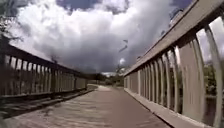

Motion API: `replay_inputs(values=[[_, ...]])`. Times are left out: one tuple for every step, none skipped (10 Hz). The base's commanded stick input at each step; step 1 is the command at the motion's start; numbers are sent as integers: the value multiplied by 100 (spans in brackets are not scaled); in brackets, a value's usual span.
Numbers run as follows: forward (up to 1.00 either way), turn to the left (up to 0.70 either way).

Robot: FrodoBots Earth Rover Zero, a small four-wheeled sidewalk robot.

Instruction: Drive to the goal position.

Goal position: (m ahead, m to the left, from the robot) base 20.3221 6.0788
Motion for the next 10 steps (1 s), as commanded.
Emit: replay_inputs(values=[[85, 25], [85, 0], [85, 0], [85, 0], [85, 33], [85, 27], [85, 0], [85, 0], [85, 1], [85, 3]])
